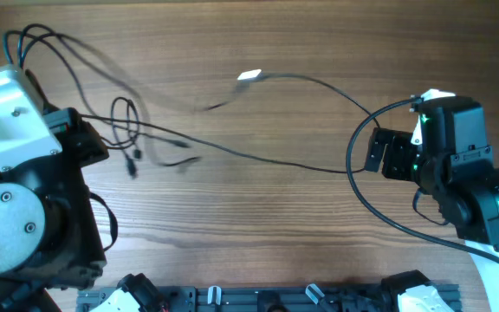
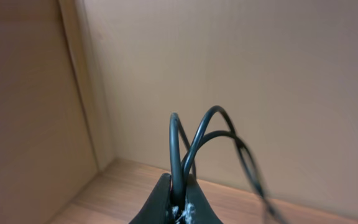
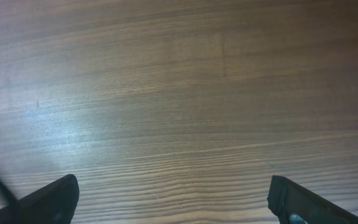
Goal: Untangle cables
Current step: 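Pull the left gripper far left, stretching cables across the table, then bring the left gripper back up-center, lifting the cable bundle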
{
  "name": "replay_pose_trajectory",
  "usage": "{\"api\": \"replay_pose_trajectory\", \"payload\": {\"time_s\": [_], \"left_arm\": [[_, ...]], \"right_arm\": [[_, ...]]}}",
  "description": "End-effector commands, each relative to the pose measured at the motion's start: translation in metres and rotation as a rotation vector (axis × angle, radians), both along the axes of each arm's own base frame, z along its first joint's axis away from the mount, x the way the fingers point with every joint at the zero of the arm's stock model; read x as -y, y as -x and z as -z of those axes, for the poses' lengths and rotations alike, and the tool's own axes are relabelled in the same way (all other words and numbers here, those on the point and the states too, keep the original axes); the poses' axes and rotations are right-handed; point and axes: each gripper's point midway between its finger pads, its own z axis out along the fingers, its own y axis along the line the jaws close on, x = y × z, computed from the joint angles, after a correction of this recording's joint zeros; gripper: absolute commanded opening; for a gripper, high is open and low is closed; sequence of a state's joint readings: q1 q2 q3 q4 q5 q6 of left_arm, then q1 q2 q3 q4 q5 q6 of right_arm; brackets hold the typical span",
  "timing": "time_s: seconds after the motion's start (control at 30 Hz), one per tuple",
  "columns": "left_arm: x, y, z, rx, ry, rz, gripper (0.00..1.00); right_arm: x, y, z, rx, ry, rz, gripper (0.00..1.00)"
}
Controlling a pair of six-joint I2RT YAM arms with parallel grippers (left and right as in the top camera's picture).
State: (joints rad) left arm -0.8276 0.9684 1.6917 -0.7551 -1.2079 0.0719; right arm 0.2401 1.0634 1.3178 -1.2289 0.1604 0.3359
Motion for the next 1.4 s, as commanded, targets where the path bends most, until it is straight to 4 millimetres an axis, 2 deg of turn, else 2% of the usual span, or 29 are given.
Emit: {"api": "replay_pose_trajectory", "payload": {"time_s": [0.0,0.13,0.2,0.23,0.3,0.37,0.43,0.5,0.67,0.73,0.9,1.0,1.07,1.2,1.37], "left_arm": [[-0.013,0.007,-0.006,-0.027,-0.088,-0.050,0.04],[-0.011,0.006,-0.005,-0.044,-0.124,-0.035,0.04],[0.003,0.001,-0.004,-0.044,-0.129,0.048,0.04],[0.013,-0.002,-0.003,-0.046,-0.135,0.111,0.04],[0.046,-0.009,0.002,-0.046,-0.119,0.303,0.04],[0.080,-0.011,0.004,-0.039,-0.074,0.486,0.04],[0.110,-0.009,0.002,-0.027,-0.064,0.641,0.04],[0.130,-0.010,-0.005,0.005,-0.018,0.726,0.04],[0.170,-0.025,-0.022,0.075,0.098,0.834,0.04],[0.194,-0.028,-0.024,0.087,0.156,0.920,0.04],[0.232,-0.024,-0.017,0.054,0.179,1.094,0.04],[0.238,-0.018,-0.022,0.067,0.203,1.144,0.04],[0.247,-0.006,-0.036,0.109,0.254,1.233,0.04],[0.250,0.001,-0.051,0.159,0.306,1.284,0.04],[0.258,0.010,-0.048,0.129,0.343,1.354,0.04]], "right_arm": [[0.006,-0.001,0.002,-0.003,0.003,0.048,1.00],[0.002,-0.003,0.001,0.004,-0.029,0.058,1.00],[-0.011,-0.006,-0.001,0.012,-0.073,-0.008,1.00],[-0.025,-0.008,-0.004,0.023,-0.103,-0.100,1.00],[-0.061,-0.008,-0.014,0.062,-0.184,-0.347,1.00],[-0.095,0.001,-0.027,0.113,-0.260,-0.598,1.00],[-0.110,0.007,-0.036,0.153,-0.298,-0.725,1.00],[-0.118,0.007,-0.044,0.183,-0.332,-0.769,1.00],[-0.130,0.004,-0.054,0.228,-0.383,-0.825,1.00],[-0.132,-0.005,-0.055,0.233,-0.398,-0.807,1.00],[-0.136,-0.023,-0.058,0.266,-0.416,-0.785,1.00],[-0.136,-0.033,-0.059,0.281,-0.409,-0.762,1.00],[-0.135,-0.038,-0.054,0.271,-0.398,-0.751,1.00],[-0.138,-0.044,-0.042,0.226,-0.413,-0.749,1.00],[-0.140,-0.050,-0.045,0.243,-0.423,-0.740,1.00]]}}
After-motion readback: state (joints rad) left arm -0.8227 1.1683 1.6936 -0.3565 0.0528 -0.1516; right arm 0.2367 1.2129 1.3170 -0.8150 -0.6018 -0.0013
